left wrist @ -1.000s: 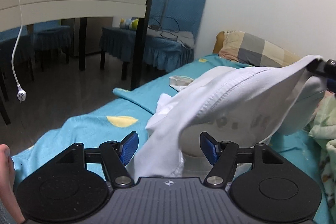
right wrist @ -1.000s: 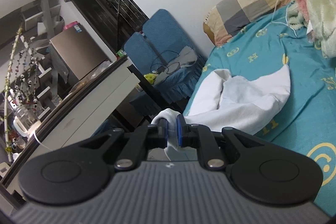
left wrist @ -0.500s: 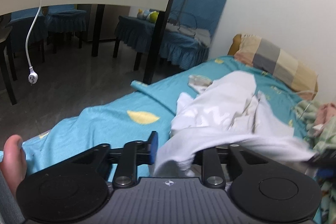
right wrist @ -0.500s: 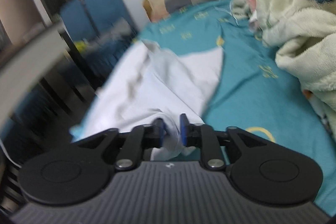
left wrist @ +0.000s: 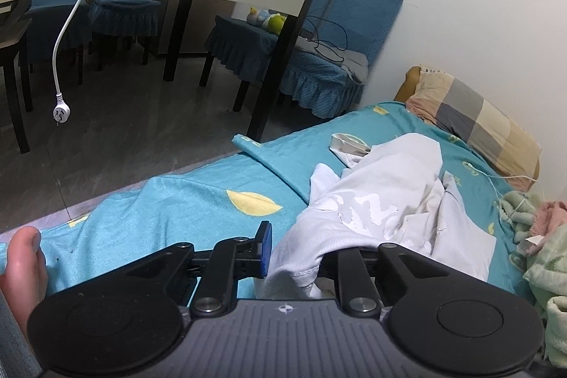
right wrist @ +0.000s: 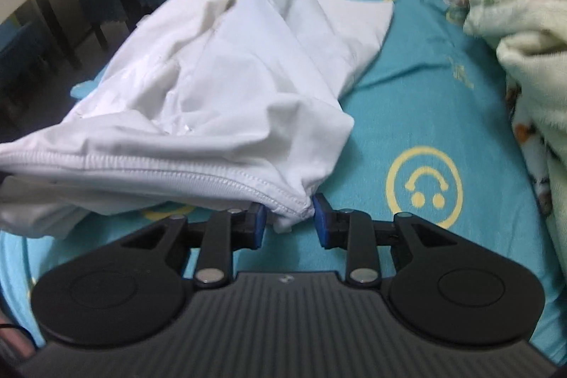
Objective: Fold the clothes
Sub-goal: 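Lift the T-shirt with both grippers and shake it loose above the bed, then raise the held T-shirt high with both grippers to unfold it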
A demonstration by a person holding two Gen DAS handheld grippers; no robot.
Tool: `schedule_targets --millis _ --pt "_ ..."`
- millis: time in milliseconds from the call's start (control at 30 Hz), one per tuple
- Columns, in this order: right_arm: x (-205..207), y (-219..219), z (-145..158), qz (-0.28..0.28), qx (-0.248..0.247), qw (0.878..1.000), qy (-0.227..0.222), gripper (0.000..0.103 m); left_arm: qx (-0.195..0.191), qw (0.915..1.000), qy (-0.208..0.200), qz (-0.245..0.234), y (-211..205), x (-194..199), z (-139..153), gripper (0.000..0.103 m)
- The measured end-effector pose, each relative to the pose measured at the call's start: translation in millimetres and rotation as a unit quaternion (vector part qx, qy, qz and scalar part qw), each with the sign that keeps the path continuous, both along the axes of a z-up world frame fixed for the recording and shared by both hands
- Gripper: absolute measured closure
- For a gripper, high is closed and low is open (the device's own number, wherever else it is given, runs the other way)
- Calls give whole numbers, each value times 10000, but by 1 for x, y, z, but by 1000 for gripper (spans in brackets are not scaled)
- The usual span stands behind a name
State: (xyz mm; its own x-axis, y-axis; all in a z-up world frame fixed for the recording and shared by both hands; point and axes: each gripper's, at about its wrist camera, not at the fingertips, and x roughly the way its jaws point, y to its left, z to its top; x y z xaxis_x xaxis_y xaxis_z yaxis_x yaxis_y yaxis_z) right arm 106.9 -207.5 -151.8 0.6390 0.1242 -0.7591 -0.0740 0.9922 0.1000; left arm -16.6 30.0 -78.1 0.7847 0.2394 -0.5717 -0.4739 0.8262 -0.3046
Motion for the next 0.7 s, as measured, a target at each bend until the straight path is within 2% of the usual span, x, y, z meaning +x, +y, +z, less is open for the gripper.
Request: schedule_targets --millis 167,267,333,500,600,700 --pt "-1 -20 18 -611 842 9928 -601 71 22 10000 86 -5 -2 1 -4 83" --pt "-1 -21 19 -702 891 9905 -780 74 126 9998 121 -16 -6 2 -6 80" --pt "0 -18 19 -698 796 9909 -826 80 187 9997 180 -5 -8 3 -9 75" --pt "-8 -20 27 -802 756 9872 -1150 92 -5 9994 348 48 -3 3 -18 70" --pt "-20 -28 40 -969 835 9794 -1560 93 -47 9998 176 -52 -3 0 -13 71" --pt "-36 -34 60 -1020 903 9683 -2096 93 -41 9993 -271 -256 -5 -5 4 84"
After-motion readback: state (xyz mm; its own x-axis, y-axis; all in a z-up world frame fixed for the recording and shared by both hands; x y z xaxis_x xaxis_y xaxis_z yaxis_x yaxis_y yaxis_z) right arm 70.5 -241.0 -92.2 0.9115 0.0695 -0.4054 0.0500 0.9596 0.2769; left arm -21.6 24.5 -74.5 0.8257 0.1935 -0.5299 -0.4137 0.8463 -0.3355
